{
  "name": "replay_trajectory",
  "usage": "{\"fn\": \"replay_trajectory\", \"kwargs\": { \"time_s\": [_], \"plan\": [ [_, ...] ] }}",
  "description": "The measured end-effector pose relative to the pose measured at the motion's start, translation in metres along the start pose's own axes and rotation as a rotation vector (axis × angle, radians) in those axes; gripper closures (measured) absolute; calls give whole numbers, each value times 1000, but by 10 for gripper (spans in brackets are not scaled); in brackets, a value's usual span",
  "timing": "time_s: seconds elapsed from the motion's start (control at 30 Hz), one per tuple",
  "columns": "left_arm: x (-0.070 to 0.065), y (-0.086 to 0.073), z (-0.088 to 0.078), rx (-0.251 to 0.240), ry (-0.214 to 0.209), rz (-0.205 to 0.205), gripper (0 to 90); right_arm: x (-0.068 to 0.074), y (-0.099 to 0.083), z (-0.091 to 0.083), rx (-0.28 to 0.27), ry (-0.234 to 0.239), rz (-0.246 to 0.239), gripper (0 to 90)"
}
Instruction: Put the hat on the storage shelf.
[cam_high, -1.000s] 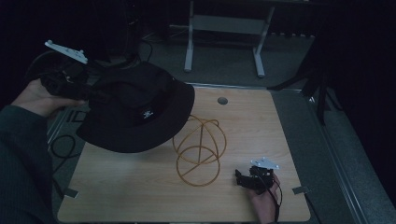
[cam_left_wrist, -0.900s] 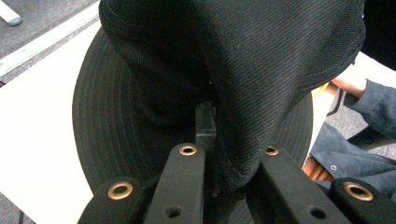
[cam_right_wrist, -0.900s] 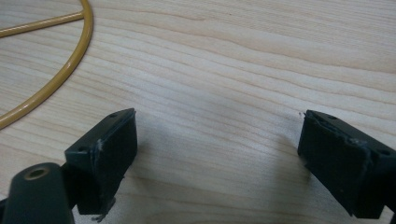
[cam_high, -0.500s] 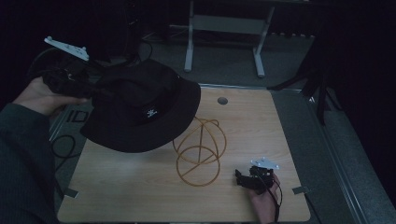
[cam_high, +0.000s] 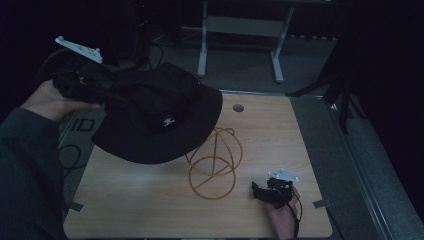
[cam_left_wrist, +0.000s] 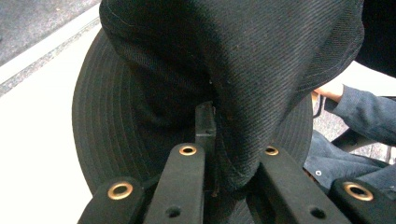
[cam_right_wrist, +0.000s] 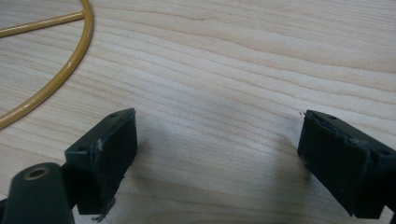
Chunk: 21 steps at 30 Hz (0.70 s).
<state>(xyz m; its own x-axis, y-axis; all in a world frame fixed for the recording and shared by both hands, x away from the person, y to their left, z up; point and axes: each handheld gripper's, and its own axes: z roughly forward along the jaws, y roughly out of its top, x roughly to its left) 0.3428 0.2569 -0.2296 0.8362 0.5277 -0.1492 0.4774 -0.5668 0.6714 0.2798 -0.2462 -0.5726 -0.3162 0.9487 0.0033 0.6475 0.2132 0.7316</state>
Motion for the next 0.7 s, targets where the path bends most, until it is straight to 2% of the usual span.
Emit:
{"fn": "replay_trajectory", "kwargs": {
  "time_s": [0.3, 0.7],
  "plan": [
    [-4, 6, 3, -3, -19, 18, 871, 0, 0, 0, 0, 0, -1, 118],
    [-8, 12, 12, 3, -47, 16, 871, 0, 0, 0, -1, 1, -2, 118]
  ]
}}
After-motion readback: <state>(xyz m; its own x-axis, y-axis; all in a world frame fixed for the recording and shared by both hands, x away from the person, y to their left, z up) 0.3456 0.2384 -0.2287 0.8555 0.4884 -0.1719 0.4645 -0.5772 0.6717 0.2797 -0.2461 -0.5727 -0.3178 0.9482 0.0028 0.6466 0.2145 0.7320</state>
